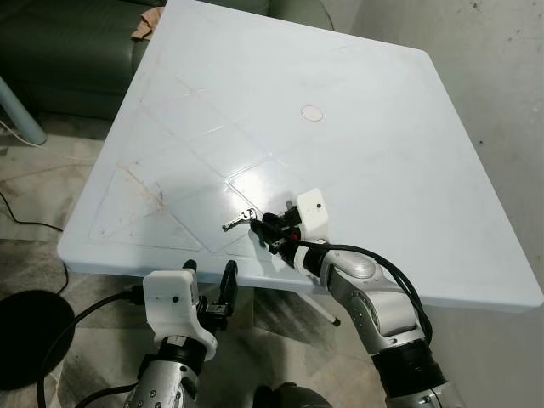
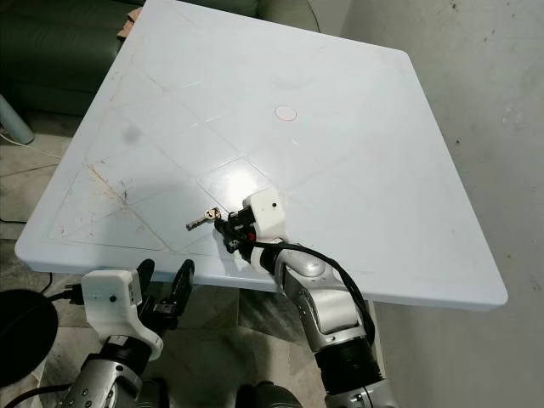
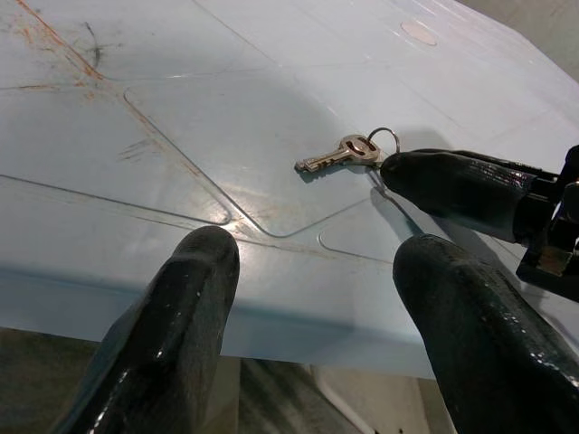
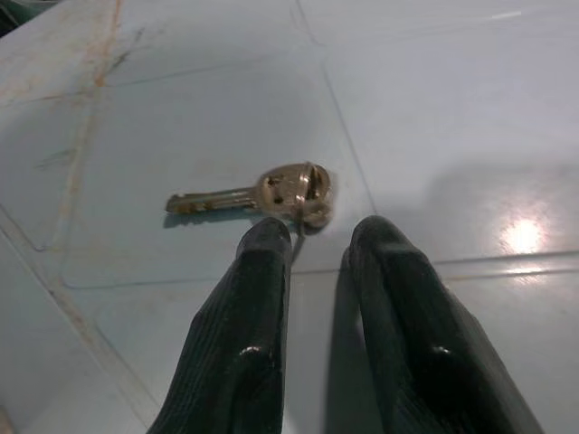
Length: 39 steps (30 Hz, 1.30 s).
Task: Hang keys on a hook
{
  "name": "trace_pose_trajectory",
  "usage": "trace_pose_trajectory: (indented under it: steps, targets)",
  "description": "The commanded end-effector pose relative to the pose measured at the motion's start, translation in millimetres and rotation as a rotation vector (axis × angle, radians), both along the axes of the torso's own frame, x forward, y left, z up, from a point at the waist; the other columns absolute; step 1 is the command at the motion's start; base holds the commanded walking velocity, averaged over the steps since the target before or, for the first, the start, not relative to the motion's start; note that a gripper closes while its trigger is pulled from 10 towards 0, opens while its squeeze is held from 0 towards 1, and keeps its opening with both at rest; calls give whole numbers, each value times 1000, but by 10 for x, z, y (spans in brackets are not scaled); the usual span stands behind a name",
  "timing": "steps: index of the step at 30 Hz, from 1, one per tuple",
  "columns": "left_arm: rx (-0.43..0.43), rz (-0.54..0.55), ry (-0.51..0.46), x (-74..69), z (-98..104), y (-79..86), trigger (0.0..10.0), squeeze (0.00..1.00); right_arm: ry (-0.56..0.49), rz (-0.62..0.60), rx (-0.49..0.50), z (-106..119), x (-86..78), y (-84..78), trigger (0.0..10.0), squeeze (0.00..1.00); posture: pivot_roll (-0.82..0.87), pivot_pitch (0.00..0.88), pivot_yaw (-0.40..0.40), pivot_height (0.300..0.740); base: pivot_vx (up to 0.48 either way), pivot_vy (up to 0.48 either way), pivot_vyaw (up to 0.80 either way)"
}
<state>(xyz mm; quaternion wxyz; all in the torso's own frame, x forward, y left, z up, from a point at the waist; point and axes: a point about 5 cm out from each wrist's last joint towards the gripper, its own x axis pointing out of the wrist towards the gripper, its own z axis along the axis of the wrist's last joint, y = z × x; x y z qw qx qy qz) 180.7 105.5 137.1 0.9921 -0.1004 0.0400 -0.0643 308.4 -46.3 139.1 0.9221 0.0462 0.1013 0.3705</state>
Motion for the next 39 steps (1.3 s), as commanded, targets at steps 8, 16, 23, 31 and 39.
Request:
trace_pose_trajectory:
  steps: [8, 16, 23, 31, 39]
  targets:
    - [-21, 7, 1, -19, 24, -17, 10000, 0, 11, 7, 21, 36, -36, 50, 10000, 0, 64, 209, -193, 724, 0, 0, 0]
    - [-25, 7, 0, -20, 24, -25, 10000, 0, 7, -28, 4, 37, -29, 83, 10000, 0, 65, 210, -197, 724, 0, 0, 0]
    - [-27, 8, 1, -24, 24, -30, 10000, 0, 10, -69, -3, 41, -22, 105, 10000, 0, 64, 211, -199, 724, 0, 0, 0]
    - [-31, 8, 2, -23, 21, -36, 10000, 0, 8, -102, 2, 53, -3, 104, 10000, 0, 64, 211, -198, 724, 0, 0, 0]
    - [-30, 7, 2, -24, 21, -39, 10000, 0, -4, -139, 9, 72, 17, 93, 0, 0, 63, 212, -198, 724, 0, 0, 0]
